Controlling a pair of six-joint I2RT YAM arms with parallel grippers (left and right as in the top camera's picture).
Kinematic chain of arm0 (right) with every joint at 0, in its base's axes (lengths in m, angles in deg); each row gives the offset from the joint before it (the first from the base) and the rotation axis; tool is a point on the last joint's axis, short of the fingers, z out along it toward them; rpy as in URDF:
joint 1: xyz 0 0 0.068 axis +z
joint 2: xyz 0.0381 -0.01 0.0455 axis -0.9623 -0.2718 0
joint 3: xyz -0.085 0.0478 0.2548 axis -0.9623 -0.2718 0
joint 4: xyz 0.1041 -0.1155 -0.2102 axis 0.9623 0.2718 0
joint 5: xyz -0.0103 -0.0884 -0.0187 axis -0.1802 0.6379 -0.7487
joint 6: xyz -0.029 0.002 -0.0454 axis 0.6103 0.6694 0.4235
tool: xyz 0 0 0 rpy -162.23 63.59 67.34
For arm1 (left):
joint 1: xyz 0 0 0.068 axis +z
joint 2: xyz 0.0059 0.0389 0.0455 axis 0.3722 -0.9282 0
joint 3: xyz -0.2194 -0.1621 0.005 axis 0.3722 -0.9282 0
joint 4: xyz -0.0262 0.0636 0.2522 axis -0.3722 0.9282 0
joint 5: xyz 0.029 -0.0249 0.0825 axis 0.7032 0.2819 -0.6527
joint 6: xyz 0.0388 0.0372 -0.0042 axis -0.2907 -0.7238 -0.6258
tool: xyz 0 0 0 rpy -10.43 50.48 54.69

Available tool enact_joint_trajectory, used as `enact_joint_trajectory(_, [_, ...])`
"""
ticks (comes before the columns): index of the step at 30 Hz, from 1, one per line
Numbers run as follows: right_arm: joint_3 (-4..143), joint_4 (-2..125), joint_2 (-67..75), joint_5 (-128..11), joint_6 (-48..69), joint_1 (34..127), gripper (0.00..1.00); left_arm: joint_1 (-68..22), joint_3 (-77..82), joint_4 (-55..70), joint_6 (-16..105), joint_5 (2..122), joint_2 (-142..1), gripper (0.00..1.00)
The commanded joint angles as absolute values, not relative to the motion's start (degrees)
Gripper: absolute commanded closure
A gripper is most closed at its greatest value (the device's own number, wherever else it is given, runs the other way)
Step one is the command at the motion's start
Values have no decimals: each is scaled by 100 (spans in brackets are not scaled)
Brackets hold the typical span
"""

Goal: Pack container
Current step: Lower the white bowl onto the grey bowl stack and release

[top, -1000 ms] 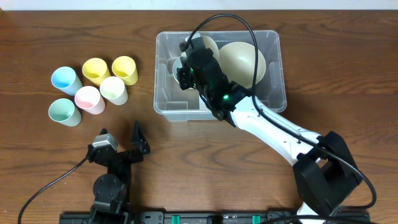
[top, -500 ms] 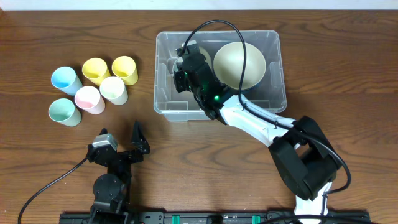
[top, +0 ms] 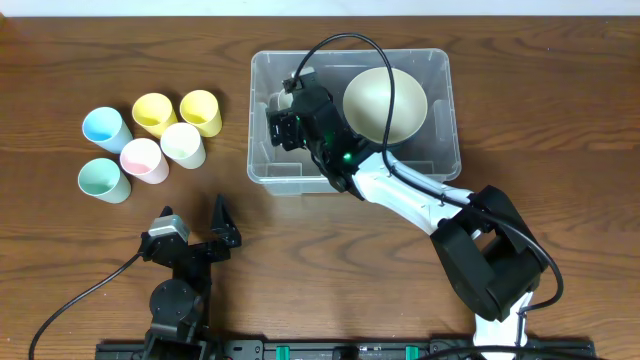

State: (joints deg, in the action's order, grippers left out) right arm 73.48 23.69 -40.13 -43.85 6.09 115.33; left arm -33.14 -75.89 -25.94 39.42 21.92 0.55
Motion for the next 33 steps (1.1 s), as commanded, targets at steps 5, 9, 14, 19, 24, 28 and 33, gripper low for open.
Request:
enact_joint_trajectory(5, [7630, 2673, -3982, -4468, 642, 11653, 53, -3285, -7724, -2422, 3848, 2127, 86, 2])
enact_joint_trajectory(9, [7630, 2651, -3982, -4451, 642, 11651, 72, -3285, -7724, -2422, 3848, 2127, 86, 2])
enact_joint_trajectory(14, [7630, 2649, -3984, -4449, 640, 11651, 84, -3285, -7724, -2422, 3848, 2127, 86, 2])
enact_joint_trajectory(19, [7630, 2653, -4004, -4265, 642, 11651, 86, -3285, -7724, -2422, 3848, 2127, 86, 2])
enact_joint_trajectory(24, [7630, 2653, -4028, -4254, 640, 11622, 87, -3285, -7724, -2422, 3848, 2127, 86, 2])
enact_joint_trajectory(28, [7628, 2673, -4113, -4256, 637, 11618, 88, -3285, -7724, -2422, 3848, 2127, 86, 2])
enact_joint_trajectory(33, [7628, 2673, -4262, -4259, 587, 11618, 89, -3285, -7724, -2422, 3848, 2127, 86, 2])
